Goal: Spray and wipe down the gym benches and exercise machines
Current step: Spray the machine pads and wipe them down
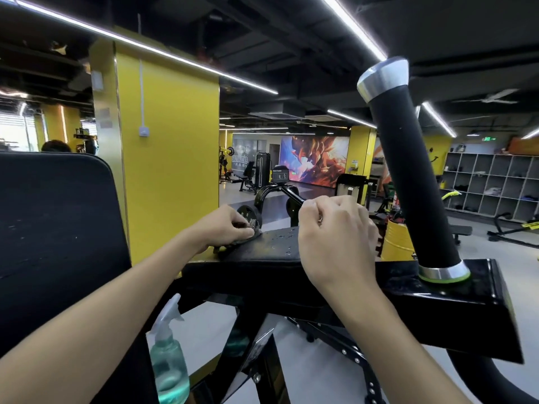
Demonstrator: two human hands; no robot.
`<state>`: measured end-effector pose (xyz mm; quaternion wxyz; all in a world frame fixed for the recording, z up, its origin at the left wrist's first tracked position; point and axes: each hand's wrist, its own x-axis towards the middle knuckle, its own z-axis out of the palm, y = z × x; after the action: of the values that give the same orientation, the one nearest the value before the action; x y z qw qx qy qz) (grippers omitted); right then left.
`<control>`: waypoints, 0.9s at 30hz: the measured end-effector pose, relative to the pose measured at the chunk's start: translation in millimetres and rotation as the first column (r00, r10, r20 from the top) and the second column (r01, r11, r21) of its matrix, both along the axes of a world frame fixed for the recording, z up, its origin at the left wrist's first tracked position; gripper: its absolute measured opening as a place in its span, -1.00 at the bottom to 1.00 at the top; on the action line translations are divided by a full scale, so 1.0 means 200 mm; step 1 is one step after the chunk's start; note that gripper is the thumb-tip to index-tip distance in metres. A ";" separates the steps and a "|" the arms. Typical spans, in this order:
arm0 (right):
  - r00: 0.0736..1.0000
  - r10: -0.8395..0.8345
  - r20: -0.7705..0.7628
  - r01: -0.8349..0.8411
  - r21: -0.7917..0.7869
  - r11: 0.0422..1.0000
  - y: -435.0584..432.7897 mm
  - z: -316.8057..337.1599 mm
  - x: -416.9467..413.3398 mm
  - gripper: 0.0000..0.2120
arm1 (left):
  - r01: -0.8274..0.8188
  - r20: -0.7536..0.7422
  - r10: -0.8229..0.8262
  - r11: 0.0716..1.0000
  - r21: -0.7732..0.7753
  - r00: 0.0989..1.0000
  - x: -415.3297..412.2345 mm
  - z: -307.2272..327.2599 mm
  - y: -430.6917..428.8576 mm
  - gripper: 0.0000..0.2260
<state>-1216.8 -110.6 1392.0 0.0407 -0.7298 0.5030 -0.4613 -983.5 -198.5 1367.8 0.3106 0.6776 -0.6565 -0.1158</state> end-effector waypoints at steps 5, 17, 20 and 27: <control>0.990 0.007 0.142 -0.019 0.087 0.996 0.01 0.01 -0.02 -0.78 | -0.172 0.228 0.173 0.985 -0.023 0.958 0.00 -0.04 -0.04 -0.79; 0.915 0.042 0.400 -0.058 0.028 0.998 -0.02 -0.01 0.00 -0.68 | -0.022 0.137 0.018 1.000 0.022 0.990 0.01 -0.01 -0.12 -0.75; 0.921 0.052 0.386 -0.064 0.017 0.998 -0.03 -0.01 0.00 -0.68 | 0.080 0.058 -0.077 0.996 -0.050 0.995 -0.02 0.00 -0.10 -0.76; 0.938 0.054 0.344 -0.068 0.028 0.997 -0.02 -0.01 0.01 -0.70 | 0.038 0.116 -0.036 0.999 -0.009 0.993 -0.01 0.00 -0.11 -0.76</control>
<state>-1214.1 -114.5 1390.9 0.1564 -0.6525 0.4746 -0.5697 -986.4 -220.7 1367.3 0.2738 0.6690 -0.6865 -0.0784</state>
